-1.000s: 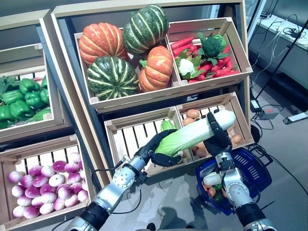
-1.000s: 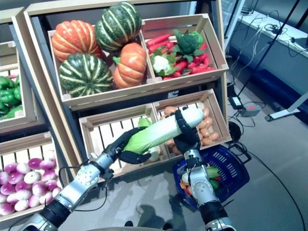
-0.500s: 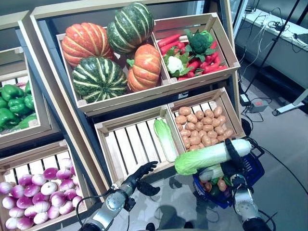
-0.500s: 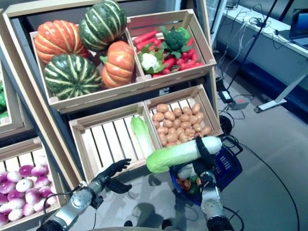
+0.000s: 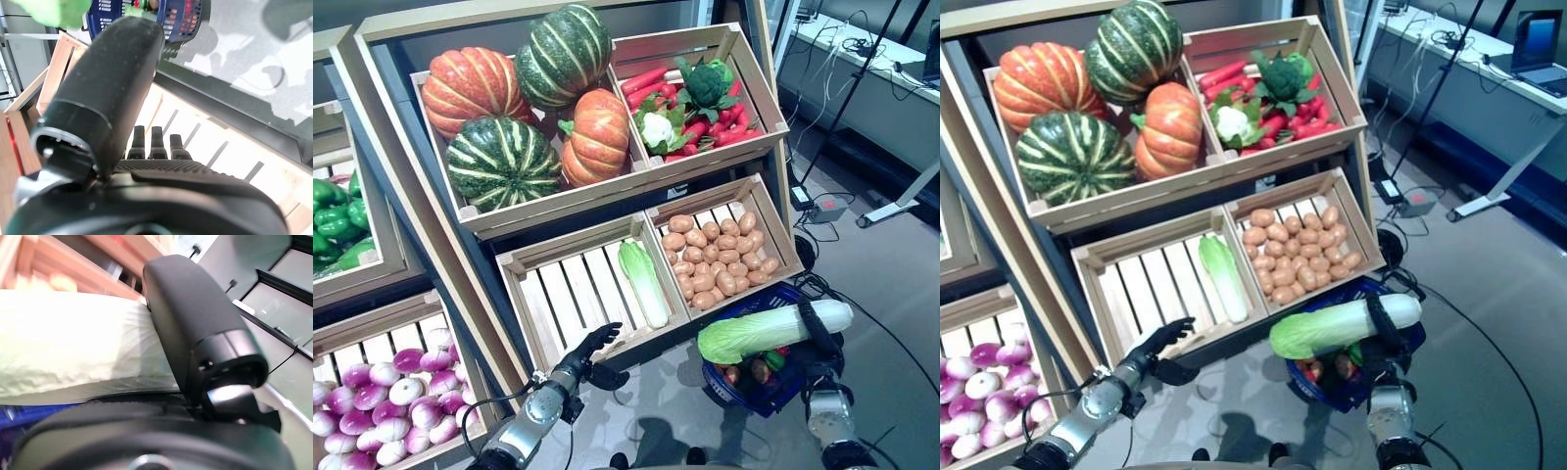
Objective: Put vegetables into the basket
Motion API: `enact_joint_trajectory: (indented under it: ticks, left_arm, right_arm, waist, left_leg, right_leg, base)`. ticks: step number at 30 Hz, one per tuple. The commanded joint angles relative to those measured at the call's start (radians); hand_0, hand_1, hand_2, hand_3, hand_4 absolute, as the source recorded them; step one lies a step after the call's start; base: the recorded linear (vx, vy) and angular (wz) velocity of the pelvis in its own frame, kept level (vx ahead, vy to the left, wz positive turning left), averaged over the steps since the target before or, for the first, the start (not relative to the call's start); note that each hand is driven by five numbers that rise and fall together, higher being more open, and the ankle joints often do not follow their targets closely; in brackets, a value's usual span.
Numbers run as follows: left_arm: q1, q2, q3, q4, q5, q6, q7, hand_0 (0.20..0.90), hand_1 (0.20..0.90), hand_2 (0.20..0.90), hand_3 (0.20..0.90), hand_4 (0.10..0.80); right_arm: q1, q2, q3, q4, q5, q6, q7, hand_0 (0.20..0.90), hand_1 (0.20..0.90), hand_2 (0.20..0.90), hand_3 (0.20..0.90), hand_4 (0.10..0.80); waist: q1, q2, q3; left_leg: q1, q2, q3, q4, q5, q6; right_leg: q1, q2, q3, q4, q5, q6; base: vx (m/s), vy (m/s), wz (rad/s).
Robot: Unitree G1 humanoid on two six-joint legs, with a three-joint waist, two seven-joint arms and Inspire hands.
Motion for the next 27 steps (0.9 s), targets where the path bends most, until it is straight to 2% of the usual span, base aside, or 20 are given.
enact_joint_trajectory:
  ticks: [1, 7, 12, 14, 15, 16, 17, 18, 19, 22, 23, 25, 27]
  left_arm:
    - [-0.131, 0.029, 0.014, -0.059, -0.090, -0.069, 0.002, 0.900, 0.900, 0.900, 0.900, 0.800]
    - [-0.139, 0.053, -0.004, -0.089, -0.138, -0.079, -0.013, 0.900, 0.900, 0.900, 0.900, 0.800]
    - [-0.139, 0.050, -0.003, -0.100, -0.240, -0.075, -0.007, 0.900, 0.900, 0.900, 0.900, 0.800]
    - [-0.124, 0.040, 0.010, -0.098, -0.283, -0.079, -0.011, 0.900, 0.900, 0.900, 0.900, 0.800]
    - [-0.112, 0.034, 0.021, -0.103, -0.287, -0.092, -0.015, 0.900, 0.900, 0.900, 0.900, 0.800]
    - [-0.093, 0.028, 0.035, -0.109, -0.279, -0.114, -0.025, 0.900, 0.900, 0.900, 0.900, 0.800]
    - [-0.073, 0.017, 0.045, -0.112, -0.275, -0.124, -0.031, 0.900, 0.900, 0.900, 0.900, 0.800]
    - [-0.069, 0.013, 0.047, -0.109, -0.275, -0.125, -0.033, 0.900, 0.900, 0.900, 0.900, 0.800]
    - [-0.055, -0.004, 0.053, -0.095, -0.276, -0.137, -0.046, 0.900, 0.900, 0.900, 0.900, 0.800]
    - [-0.042, -0.006, 0.038, -0.119, -0.278, -0.148, -0.056, 0.900, 0.900, 0.900, 0.900, 0.800]
    - [-0.058, 0.004, 0.025, -0.143, -0.288, -0.150, -0.053, 0.900, 0.900, 0.900, 0.900, 0.800]
    - [-0.085, 0.011, 0.014, -0.161, -0.285, -0.151, -0.063, 0.900, 0.900, 0.900, 0.900, 0.800]
    - [-0.110, 0.010, -0.007, -0.143, -0.271, -0.149, -0.061, 0.900, 0.900, 0.900, 0.900, 0.800]
  right_arm:
    - [-0.174, -0.127, -0.080, -0.007, -0.132, -0.143, -0.097, 0.300, 0.300, 0.300, 0.300, 0.400]
    - [-0.264, -0.233, -0.099, 0.044, -0.271, -0.152, -0.273, 0.300, 0.300, 0.300, 0.300, 0.400]
    - [-0.317, -0.293, -0.085, 0.068, -0.379, -0.136, -0.340, 0.300, 0.300, 0.300, 0.300, 0.400]
    - [-0.328, -0.299, -0.081, 0.075, -0.399, -0.125, -0.340, 0.300, 0.300, 0.300, 0.300, 0.400]
    - [-0.328, -0.300, -0.078, 0.070, -0.420, -0.119, -0.343, 0.300, 0.300, 0.300, 0.300, 0.400]
    - [-0.321, -0.297, -0.070, 0.054, -0.432, -0.117, -0.355, 0.300, 0.300, 0.300, 0.300, 0.400]
    - [-0.305, -0.280, -0.060, 0.038, -0.424, -0.119, -0.363, 0.300, 0.300, 0.300, 0.300, 0.400]
    - [-0.300, -0.275, -0.059, 0.037, -0.425, -0.122, -0.361, 0.300, 0.300, 0.300, 0.300, 0.400]
    - [-0.286, -0.249, -0.054, 0.043, -0.429, -0.135, -0.350, 0.300, 0.300, 0.300, 0.300, 0.400]
    - [-0.293, -0.234, -0.029, 0.029, -0.423, -0.136, -0.369, 0.300, 0.300, 0.300, 0.300, 0.400]
    - [-0.315, -0.239, -0.019, 0.033, -0.406, -0.146, -0.368, 0.300, 0.300, 0.300, 0.300, 0.400]
    - [-0.338, -0.242, -0.018, 0.042, -0.410, -0.162, -0.360, 0.300, 0.300, 0.300, 0.300, 0.400]
    - [-0.320, -0.222, -0.020, 0.044, -0.416, -0.156, -0.363, 0.300, 0.300, 0.300, 0.300, 0.400]
  waist:
    - [0.024, -0.018, -0.015]
    - [0.040, -0.012, 0.012]
    - [0.044, -0.012, 0.017]
    - [0.037, -0.025, 0.030]
    - [0.034, -0.038, 0.047]
    - [0.040, -0.046, 0.075]
    - [0.048, -0.039, 0.102]
    - [0.047, -0.035, 0.106]
    - [0.052, -0.020, 0.118]
    - [0.078, -0.006, 0.129]
    - [0.096, 0.003, 0.136]
    - [0.110, 0.002, 0.137]
    - [0.111, -0.002, 0.120]
  left_leg:
    - [-0.020, -0.002, -0.036, 0.007, -0.012, -0.017]
    - [-0.042, -0.002, -0.059, 0.007, -0.005, -0.018]
    - [-0.053, 0.003, -0.063, 0.021, 0.002, -0.028]
    - [-0.087, 0.009, -0.023, 0.155, -0.039, -0.037]
    - [-0.140, 0.019, 0.002, 0.314, -0.045, -0.046]
    - [-0.221, 0.031, 0.003, 0.472, -0.006, -0.064]
    - [-0.302, 0.034, -0.023, 0.559, 0.051, -0.080]
    - [-0.318, 0.035, -0.029, 0.566, 0.057, -0.083]
    - [-0.341, 0.045, -0.041, 0.508, 0.088, -0.091]
    - [-0.340, 0.051, -0.079, 0.311, 0.149, -0.096]
    - [-0.367, 0.056, -0.110, 0.158, 0.170, -0.100]
    - [-0.347, 0.042, -0.125, 0.070, 0.176, -0.091]
    - [-0.307, 0.025, -0.123, 0.046, 0.159, -0.074]
  right_leg:
    - [0.010, -0.032, -0.015, 0.016, 0.055, 0.001]
    - [-0.011, -0.029, -0.031, 0.044, 0.042, -0.007]
    - [-0.019, -0.025, -0.038, 0.031, 0.048, -0.016]
    - [-0.031, -0.034, -0.040, 0.063, 0.034, -0.033]
    - [-0.039, -0.047, -0.044, 0.086, 0.028, -0.051]
    - [-0.039, -0.050, -0.047, 0.105, 0.027, -0.072]
    - [-0.033, -0.040, -0.036, 0.116, 0.033, -0.082]
    - [-0.032, -0.036, -0.033, 0.118, 0.034, -0.081]
    - [-0.016, -0.026, -0.014, 0.114, 0.034, -0.072]
    - [0.032, -0.033, 0.018, 0.092, 0.020, -0.046]
    - [0.050, -0.035, 0.037, 0.081, 0.006, -0.032]
    - [0.063, -0.053, 0.035, 0.065, -0.001, -0.020]
    - [0.075, -0.080, 0.014, 0.068, -0.002, 0.005]
  base:
    - [0.054, -0.086, 0.01]
    - [0.012, -0.086, 0.00]
    - [-0.015, -0.092, 0.04]
    - [-0.007, -0.091, 0.07]
    - [-0.025, -0.109, 0.05]
    - [0.010, -0.084, 0.00]
    - [0.043, -0.036, -0.02]
    - [0.159, 0.073, -0.12]
    - [0.223, 0.168, -0.13]
    - [0.201, 0.233, -0.19]
    - [0.059, 0.174, -0.17]
    - [0.094, 0.234, -0.14]
    - [0.205, 0.216, -0.31]
